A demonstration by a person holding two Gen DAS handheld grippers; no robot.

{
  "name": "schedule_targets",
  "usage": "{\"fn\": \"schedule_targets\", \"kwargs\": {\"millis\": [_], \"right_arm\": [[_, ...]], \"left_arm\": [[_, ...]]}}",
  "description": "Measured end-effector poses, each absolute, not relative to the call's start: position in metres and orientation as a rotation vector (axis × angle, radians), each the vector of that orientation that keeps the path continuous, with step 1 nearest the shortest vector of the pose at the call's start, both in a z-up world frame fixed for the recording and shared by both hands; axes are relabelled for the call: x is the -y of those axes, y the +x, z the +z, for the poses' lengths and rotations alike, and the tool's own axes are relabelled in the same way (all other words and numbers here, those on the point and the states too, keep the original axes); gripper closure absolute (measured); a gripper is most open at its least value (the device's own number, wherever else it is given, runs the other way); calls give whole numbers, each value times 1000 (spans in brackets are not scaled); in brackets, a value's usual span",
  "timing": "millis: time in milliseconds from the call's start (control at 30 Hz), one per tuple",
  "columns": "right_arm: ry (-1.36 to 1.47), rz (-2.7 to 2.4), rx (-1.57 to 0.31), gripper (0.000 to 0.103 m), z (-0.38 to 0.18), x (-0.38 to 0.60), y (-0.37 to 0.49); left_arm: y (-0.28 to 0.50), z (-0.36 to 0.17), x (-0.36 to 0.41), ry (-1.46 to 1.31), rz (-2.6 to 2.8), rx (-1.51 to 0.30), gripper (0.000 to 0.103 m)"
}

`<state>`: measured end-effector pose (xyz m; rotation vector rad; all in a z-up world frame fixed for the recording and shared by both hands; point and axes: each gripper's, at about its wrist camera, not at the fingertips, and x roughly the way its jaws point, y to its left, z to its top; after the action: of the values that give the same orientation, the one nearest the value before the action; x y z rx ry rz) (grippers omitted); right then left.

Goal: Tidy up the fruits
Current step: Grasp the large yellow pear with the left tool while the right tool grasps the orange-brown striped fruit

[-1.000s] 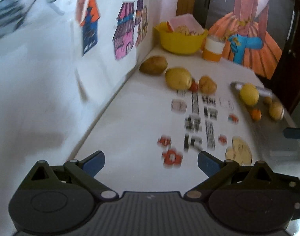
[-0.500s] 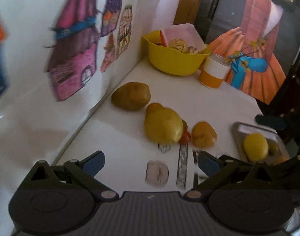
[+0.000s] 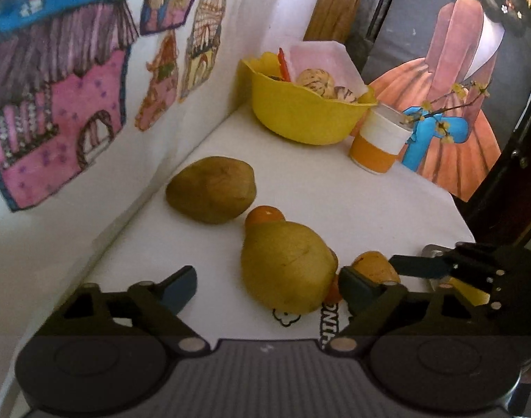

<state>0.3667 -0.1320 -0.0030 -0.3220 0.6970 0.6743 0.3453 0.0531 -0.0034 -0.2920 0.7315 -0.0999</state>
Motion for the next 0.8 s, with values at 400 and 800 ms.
{"fn": "schedule_targets", "kwargs": {"millis": [400, 800], "right_arm": [[-275, 653, -702, 58, 3, 144, 341], [-197, 651, -674, 58, 18, 184, 247]], "left_arm": [[333, -2, -49, -335, -134, -739, 40], [248, 6, -34, -310, -177, -738, 42]]}}
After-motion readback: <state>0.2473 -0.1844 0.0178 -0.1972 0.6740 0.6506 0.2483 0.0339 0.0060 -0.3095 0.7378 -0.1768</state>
